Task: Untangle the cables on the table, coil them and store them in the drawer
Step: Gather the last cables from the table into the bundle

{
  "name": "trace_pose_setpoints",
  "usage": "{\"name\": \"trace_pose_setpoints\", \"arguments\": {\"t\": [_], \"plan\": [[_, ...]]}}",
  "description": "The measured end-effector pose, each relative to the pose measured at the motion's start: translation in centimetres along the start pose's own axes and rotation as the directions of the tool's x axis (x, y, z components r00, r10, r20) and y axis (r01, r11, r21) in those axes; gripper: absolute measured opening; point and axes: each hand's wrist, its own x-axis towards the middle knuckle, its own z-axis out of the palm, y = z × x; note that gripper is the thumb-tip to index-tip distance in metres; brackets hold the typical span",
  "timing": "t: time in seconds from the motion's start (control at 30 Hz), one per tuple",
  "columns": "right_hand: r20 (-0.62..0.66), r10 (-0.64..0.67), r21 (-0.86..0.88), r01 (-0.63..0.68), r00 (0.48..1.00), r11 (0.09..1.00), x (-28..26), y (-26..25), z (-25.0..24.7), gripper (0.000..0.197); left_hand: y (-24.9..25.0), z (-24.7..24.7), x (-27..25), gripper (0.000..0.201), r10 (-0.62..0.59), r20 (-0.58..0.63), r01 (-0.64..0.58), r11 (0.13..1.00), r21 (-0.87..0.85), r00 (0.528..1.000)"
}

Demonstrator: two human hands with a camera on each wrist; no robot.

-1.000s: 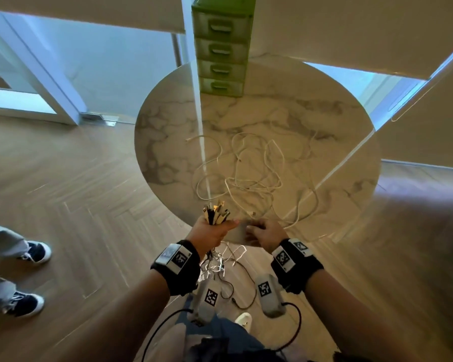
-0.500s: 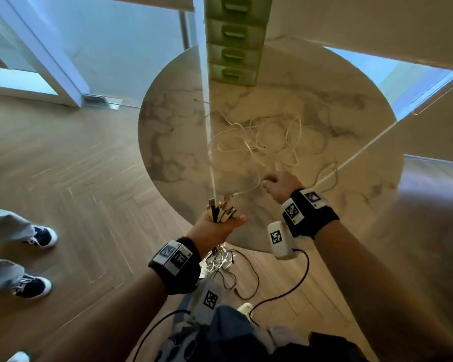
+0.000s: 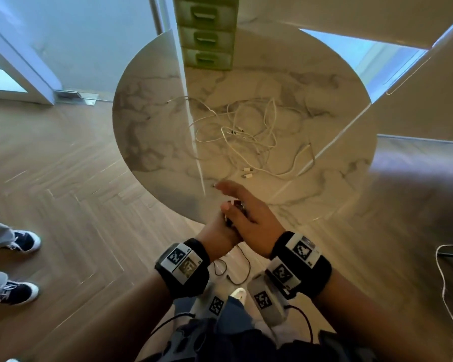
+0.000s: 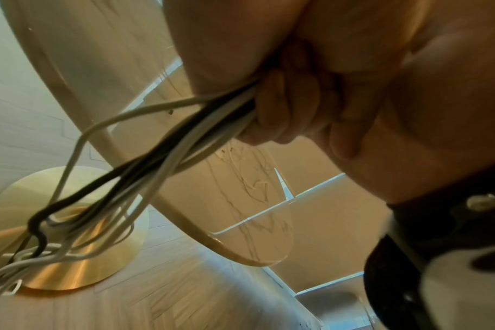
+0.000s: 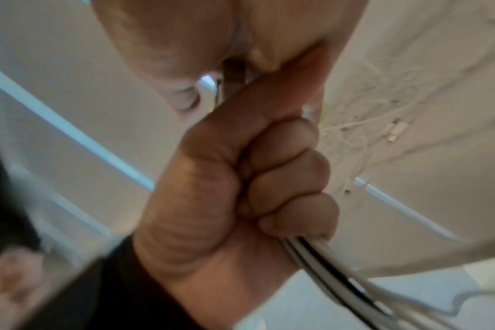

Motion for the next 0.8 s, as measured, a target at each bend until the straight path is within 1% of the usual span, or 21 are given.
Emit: {"name": "trace_pose_setpoints", "arguments": {"t": [0.03,0.07,0.13,0.17,0.2,0.23,0.27,0.3,0.37,0.4,0.47,0.5,0.53,0.57,0.63,0.7,0.73,0.8], "plan": [[0.005,0.044,0.151,-0.044,0.999,0.987,-0.7,0.3,-0.2,0.061,0.0,0.4,-0.2,0.024,0.025,-0.008,-0.025,1.0,0.008,1.0],[0.029,0.068,0.254,-0.073,0.997,0.964,-1.5,0.6,-0.5,0.077,0.0,0.3,-0.4,0.027,0.024,0.004,-0.024,1.0,-0.001,1.0],[0.15,0.099,0.378,-0.149,0.984,0.914,-2.9,1.1,-0.9,0.101,0.6,0.7,-1.2,0.031,0.048,0.042,-0.046,0.998,-0.046,0.998],[0.207,0.116,0.427,-0.196,0.972,0.883,-3.6,1.5,-1.0,0.107,1.0,0.9,-1.5,0.032,0.072,0.046,-0.067,0.992,-0.107,0.996],[0.247,0.125,0.467,-0.231,0.961,0.854,-4.2,1.8,-1.1,0.106,1.0,1.1,-1.8,0.034,0.091,0.059,-0.082,0.986,-0.147,0.994],[0.272,0.127,0.475,-0.248,0.954,0.844,-4.8,2.3,-1.0,0.097,1.2,1.3,-2.2,0.033,0.095,0.049,-0.087,0.985,-0.15,0.994],[0.3,0.114,0.456,-0.247,0.947,0.855,-5.4,2.7,-0.9,0.081,1.5,1.5,-2.5,0.027,0.107,0.042,-0.099,0.982,-0.161,0.993],[0.332,0.096,0.415,-0.237,0.939,0.879,-5.9,3.2,-0.5,0.059,1.7,1.8,-2.9,0.024,0.112,0.031,-0.103,0.975,-0.196,0.993],[0.356,0.101,0.315,-0.221,0.929,0.923,-7.2,3.7,0.5,0.02,2.1,2.2,-3.2,0.033,0.108,-0.016,-0.108,0.946,-0.306,0.994],[0.352,0.109,0.257,-0.208,0.93,0.944,-7.9,3.7,0.8,0.01,2.6,2.4,-3.3,0.036,0.11,-0.035,-0.115,0.929,-0.352,0.993],[0.319,0.116,0.085,-0.15,0.941,0.985,-8.7,4.2,1.2,0.02,3.2,2.7,-3.4,0.039,0.136,-0.077,-0.154,0.924,-0.349,0.988],[0.297,0.133,-0.015,-0.134,0.946,0.991,-9.1,4.5,1.2,0.021,3.4,2.9,-3.7,0.039,0.163,-0.08,-0.18,0.933,-0.312,0.983],[0.271,0.152,-0.099,-0.129,0.951,0.987,-9.4,4.7,1.1,0.019,3.6,3.2,-3.9,0.039,0.205,-0.084,-0.22,0.941,-0.257,0.975],[0.241,0.158,-0.132,-0.129,0.957,0.983,-9.8,4.8,1.0,0.015,3.6,3.3,-4.0,0.039,0.247,-0.088,-0.259,0.949,-0.178,0.965],[0.211,0.142,-0.126,-0.117,0.967,0.985,-10.3,4.8,0.6,0.01,3.4,3.4,-4.2,0.041,0.303,-0.063,-0.305,0.952,-0.016,0.951],[0.159,0.138,-0.109,-0.121,0.978,0.987,-10.8,4.9,0.2,0.008,3.5,3.5,-4.3,0.041,0.306,-0.013,-0.306,0.951,0.041,0.952],[0.14,0.141,-0.098,-0.128,0.98,0.987,-11.0,5.0,0.0,0.003,3.5,3.6,-4.4,0.042,0.299,-0.005,-0.299,0.954,0.02,0.954],[0.122,0.128,-0.108,-0.115,0.984,0.987,-11.2,5.0,-0.2,0.018,4.1,4.1,-4.8,0.039,0.241,-0.05,-0.245,0.962,-0.12,0.969]]}}
